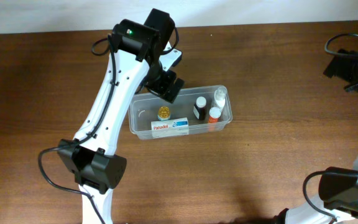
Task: Pack container
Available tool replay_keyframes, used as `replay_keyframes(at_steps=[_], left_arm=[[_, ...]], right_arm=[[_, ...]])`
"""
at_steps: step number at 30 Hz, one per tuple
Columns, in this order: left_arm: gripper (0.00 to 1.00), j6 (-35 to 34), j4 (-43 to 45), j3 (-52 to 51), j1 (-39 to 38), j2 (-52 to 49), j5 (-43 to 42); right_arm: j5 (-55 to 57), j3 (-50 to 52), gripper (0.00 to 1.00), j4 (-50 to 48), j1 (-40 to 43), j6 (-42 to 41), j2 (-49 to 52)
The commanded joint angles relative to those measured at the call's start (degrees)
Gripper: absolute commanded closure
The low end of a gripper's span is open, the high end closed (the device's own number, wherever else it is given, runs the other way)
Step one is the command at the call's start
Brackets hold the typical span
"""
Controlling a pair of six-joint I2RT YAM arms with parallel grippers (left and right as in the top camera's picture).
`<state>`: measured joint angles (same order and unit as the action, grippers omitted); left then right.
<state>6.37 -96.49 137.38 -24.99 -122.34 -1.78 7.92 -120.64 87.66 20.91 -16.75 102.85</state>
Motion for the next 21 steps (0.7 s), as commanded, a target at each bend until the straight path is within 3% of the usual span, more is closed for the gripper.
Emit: replay_keyframes(at_steps=[1,5,12,21], left_arm=[[0.01,-0.3,-0.2,0.7,0.3,1.9,3.2],[0.01,-0.3,-0.2,0.7,0.3,1.9,10.4],[0.01,-0.3,0.5,0.7,0.9,2.3,11.3],[0.01,0.0,23.4,-1.9,2.0,15.2,10.6]], right_arm=[[0.7,-0.3,0.02,-0.1,0.1,-0.7,-0.3],[0.7,-0.3,0.02,-0.1,0.1,-0.7,-0.3],[0.7,-0.3,0.02,-0.1,0.1,-0.7,-0.3],[0.7,-0.3,0.02,-0.1,0.1,-0.7,-0.3]])
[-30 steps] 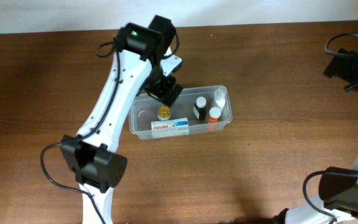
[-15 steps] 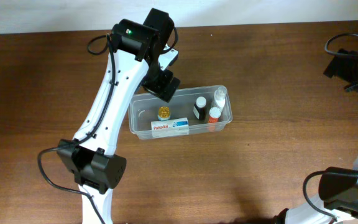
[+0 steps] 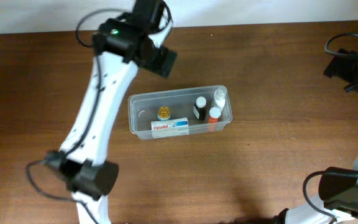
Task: Pack container
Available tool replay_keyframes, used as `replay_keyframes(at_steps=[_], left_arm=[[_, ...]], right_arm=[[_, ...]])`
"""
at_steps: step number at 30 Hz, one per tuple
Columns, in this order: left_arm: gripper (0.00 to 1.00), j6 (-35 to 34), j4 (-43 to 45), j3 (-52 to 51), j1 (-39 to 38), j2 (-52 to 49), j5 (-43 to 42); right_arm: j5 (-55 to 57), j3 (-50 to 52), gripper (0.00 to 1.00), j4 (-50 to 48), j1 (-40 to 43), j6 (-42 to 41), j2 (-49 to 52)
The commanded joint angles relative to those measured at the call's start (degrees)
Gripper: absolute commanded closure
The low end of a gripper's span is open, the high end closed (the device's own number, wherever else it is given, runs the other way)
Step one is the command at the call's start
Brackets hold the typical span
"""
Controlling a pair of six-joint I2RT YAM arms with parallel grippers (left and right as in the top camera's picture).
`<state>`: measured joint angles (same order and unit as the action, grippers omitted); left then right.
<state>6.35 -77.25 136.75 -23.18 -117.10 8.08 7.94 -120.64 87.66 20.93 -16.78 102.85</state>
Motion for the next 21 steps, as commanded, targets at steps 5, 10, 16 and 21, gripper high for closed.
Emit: replay_keyframes(at_steps=[5,10,16,21], left_arm=[[0.01,4.2,15.7,-11.8,1.7,20.6,-1.6],[0.01,6.2,37.1,-38.5,7.5,37.1,-10.4],[0.00,6.2,58.4,-67.5,14.9,53.6,-19.0],[0.01,6.2,73.4,-88.9,18.7,66.9,-20.7]], right_arm=[[0.7,-0.3,0.02,0.0,0.1,-0.7,-0.3],[0.7,-0.3,0.02,-0.1,0.1,-0.7,-0.3],[0.7,-0.3,0.02,-0.1,0.1,-0.7,-0.3],[0.7,-0.3,0.02,-0.1,0.1,-0.7,-0.3]])
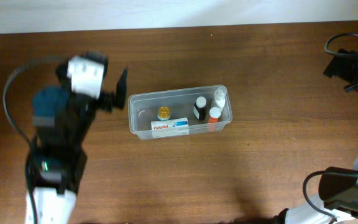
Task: Pack container
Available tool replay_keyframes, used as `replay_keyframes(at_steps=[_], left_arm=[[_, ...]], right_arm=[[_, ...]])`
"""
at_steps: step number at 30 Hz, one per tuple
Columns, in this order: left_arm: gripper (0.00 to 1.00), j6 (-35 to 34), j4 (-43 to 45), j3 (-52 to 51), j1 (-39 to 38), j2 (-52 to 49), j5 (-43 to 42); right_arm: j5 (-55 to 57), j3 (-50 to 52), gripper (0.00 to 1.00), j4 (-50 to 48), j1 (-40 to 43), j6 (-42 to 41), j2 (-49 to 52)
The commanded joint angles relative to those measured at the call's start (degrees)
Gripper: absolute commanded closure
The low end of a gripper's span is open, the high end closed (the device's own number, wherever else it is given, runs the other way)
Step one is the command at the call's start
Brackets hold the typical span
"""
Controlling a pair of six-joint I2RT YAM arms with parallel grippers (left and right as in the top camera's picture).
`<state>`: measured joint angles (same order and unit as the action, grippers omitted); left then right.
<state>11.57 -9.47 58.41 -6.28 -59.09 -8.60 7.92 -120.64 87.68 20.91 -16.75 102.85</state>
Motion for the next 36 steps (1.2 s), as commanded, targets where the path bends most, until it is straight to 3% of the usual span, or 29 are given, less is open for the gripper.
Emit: replay_keyframes(at_steps=[1,6,13,20,26,33,36], left_arm=[[0.01,1.0,8.7,-14.8,2.3,11.7,-4.0],[0.01,0.5,19.9,-30.9,3.7,22.4,-4.1],[0.01,0.5,21.4,-43.8,4.0,36.3,-3.4],[0.01,-0.4,19.5,-52.4,5.8,48.4,-3.5],[0.01,-1.6,18.7,-57.3,6.4,53.0,-3.1],[0.01,-1.6,5.8,-57.9,6.6,56.3,-1.5],[0.01,-1.7,5.6,-57.9,6.6,58.6,-1.7]], right_arm=[[0.7,-0.3,0.02,-0.1,0.1,-0.7,-0.3],[0.7,-0.3,0.02,-0.1,0.1,-0.7,-0.3],[0.7,-0.3,0.02,-0.1,0.1,-0.7,-0.3],[0.7,-0.3,0.02,-0.1,0.1,-0.7,-0.3],[0.7,-0.3,0.02,-0.1,0.1,-0.7,-0.3],[0.7,-0.3,0.02,-0.1,0.1,-0.7,-0.3],[0.7,-0.3,0.02,-0.1,0.1,-0.7,-0.3]])
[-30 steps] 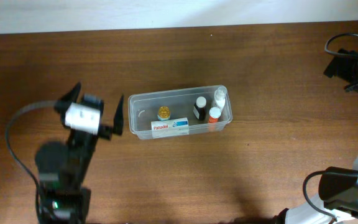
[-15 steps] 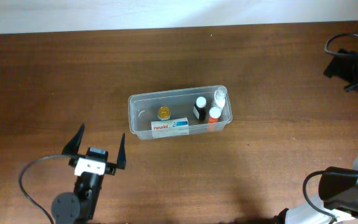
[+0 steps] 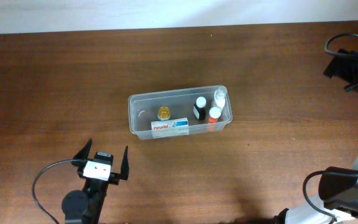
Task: Pack container
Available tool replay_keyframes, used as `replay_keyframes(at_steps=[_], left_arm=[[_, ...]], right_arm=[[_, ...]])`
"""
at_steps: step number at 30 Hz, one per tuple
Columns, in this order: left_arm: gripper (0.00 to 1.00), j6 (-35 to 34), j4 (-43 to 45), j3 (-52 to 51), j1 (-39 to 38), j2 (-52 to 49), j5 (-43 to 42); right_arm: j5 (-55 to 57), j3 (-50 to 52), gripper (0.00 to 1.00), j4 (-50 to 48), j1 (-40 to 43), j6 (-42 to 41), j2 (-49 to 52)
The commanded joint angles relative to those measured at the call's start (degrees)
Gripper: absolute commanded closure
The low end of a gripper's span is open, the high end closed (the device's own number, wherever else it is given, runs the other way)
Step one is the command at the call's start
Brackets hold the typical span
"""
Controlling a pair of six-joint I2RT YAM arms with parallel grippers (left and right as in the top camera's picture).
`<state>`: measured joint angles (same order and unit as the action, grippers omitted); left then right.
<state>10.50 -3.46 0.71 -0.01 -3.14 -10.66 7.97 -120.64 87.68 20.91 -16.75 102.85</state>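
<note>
A clear plastic container (image 3: 138,107) sits mid-table. Inside it are a yellow-capped jar (image 3: 163,112), a Panadol box (image 3: 170,126), a black bottle with a white cap (image 3: 200,107), an orange bottle (image 3: 214,116) and a clear white bottle (image 3: 220,96). My left gripper (image 3: 107,149) is low at the front left, well clear of the container. It is open, with nothing between its fingers. The right arm's dark wrist end (image 3: 347,65) rests at the far right edge, and its fingers cannot be made out.
The right arm's base (image 3: 340,186) and a cable stand at the front right corner. A black cable (image 3: 42,180) loops beside the left arm. Brown wooden table (image 3: 260,168) surrounds the container.
The left arm was raised just left of the container. Now it is folded down at the table's front left with the gripper open. The container and its items have not moved.
My left gripper was first at the container's back left rim. Then it was behind the container, then to its left, and it now rests at the front left. The container's contents stayed the same throughout, and the right arm never moved.
</note>
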Motion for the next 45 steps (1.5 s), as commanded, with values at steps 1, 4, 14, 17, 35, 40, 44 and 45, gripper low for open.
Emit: replay_keyframes(at_steps=[1,4,14,17,35,40,44,45], left_arm=[[0.01,-0.6,0.0,-0.2,0.3,2.9,0.4],[0.01,-0.6,-0.2,-0.2,0.3,2.8,0.4],[0.01,-0.6,-0.2,-0.2,0.3,2.8,0.4],[0.01,-0.6,-0.2,-0.2,0.3,2.8,0.4],[0.01,-0.6,-0.2,-0.2,0.3,2.8,0.4],[0.01,-0.6,-0.3,-0.2,0.3,2.8,0.4],[0.00,-0.6,-0.2,-0.2,0.3,2.8,0.4],[0.01,-0.6,-0.2,-0.2,0.3,2.8,0.4]], right_arm=[[0.7,-0.3,0.02,-0.1,0.1,-0.7,-0.3],[0.7,-0.3,0.02,-0.1,0.1,-0.7,-0.3],[0.7,-0.3,0.02,-0.1,0.1,-0.7,-0.3],[0.7,-0.3,0.02,-0.1,0.1,-0.7,-0.3],[0.7,-0.2,0.02,-0.1,-0.8,-0.7,-9.6],[8.9,-0.2,0.02,-0.1,-5.0,0.9,-19.1],[14.4,0.2,0.02,-0.1,-12.9,0.8,-27.3],[14.4,1.3,0.02,-0.1,-17.1,0.9,-31.2]])
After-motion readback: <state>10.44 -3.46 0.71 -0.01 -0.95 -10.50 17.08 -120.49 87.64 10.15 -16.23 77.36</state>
